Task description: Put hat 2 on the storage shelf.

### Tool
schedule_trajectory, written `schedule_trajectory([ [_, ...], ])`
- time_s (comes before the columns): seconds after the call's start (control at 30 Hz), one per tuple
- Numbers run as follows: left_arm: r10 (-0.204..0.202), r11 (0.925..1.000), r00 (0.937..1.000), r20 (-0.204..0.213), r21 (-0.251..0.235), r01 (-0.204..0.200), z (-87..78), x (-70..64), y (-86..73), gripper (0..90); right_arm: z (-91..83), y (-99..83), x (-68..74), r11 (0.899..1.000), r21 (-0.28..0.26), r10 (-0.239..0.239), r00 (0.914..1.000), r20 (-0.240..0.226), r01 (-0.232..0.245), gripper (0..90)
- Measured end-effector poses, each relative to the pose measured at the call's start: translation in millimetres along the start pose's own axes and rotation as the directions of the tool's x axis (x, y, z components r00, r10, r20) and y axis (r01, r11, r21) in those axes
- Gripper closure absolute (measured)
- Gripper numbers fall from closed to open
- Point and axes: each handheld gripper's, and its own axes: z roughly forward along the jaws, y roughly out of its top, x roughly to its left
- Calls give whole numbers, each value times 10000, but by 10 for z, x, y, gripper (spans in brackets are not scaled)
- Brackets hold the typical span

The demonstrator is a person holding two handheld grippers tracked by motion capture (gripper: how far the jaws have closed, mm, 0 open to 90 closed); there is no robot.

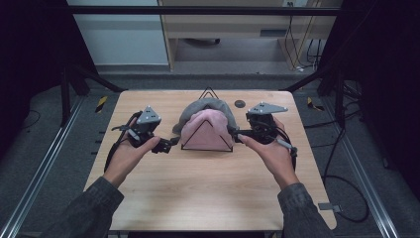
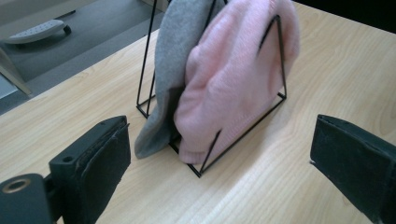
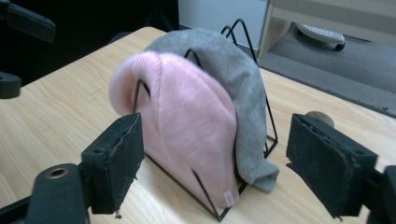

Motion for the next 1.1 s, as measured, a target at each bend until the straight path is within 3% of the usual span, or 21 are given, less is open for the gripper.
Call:
schedule_trajectory([
  [0.3,335,9989,9993,169,332,-340,-9,-102,-265,39,-14,-252,78,9996,255,-103,9999,-11,103,138],
  [0.5,599,9949,9982,70,810,-603,13,-144,-463,40,-52,-467,80,9989,474,-41,10000,63,38,123],
  [0.9,192,9865,9997,163,1623,-215,124,-55,-849,45,4,-981,-13,9895,1299,622,9980,143,-635,114],
  [1.1,43,9800,9997,238,1989,-90,172,-23,-1037,44,68,-1155,-17,9837,1653,683,9975,168,-702,121],
])
